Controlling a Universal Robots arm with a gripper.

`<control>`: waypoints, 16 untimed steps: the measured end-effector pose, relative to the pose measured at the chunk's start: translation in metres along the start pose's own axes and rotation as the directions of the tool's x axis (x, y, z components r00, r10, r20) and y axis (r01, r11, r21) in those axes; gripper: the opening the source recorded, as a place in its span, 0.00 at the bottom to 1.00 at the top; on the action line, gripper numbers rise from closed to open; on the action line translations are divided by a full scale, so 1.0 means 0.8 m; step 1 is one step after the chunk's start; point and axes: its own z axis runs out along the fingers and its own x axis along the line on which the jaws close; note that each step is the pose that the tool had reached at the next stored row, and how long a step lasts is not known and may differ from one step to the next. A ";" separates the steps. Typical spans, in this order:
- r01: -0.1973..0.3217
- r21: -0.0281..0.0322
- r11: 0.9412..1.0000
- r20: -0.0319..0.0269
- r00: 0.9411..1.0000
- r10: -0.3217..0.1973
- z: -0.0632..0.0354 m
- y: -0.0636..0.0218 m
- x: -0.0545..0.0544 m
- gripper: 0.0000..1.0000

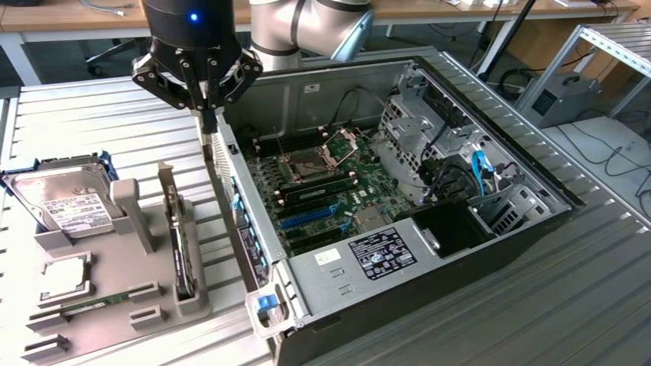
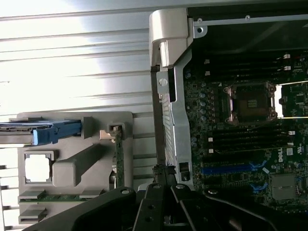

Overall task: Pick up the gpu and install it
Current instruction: 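Reach for the gpu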

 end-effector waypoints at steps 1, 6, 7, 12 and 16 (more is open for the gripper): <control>0.000 0.000 1.000 0.000 1.000 0.000 0.000 0.000 0.001 0.11; 0.000 0.000 1.000 0.000 1.000 0.000 0.000 0.000 0.006 0.11; 0.000 0.000 1.000 0.000 1.000 0.000 0.000 0.000 0.006 0.11; 0.000 0.000 1.000 0.000 1.000 0.000 0.000 -0.001 0.009 0.11; 0.000 0.000 1.000 0.000 1.000 0.000 0.000 -0.001 0.013 0.11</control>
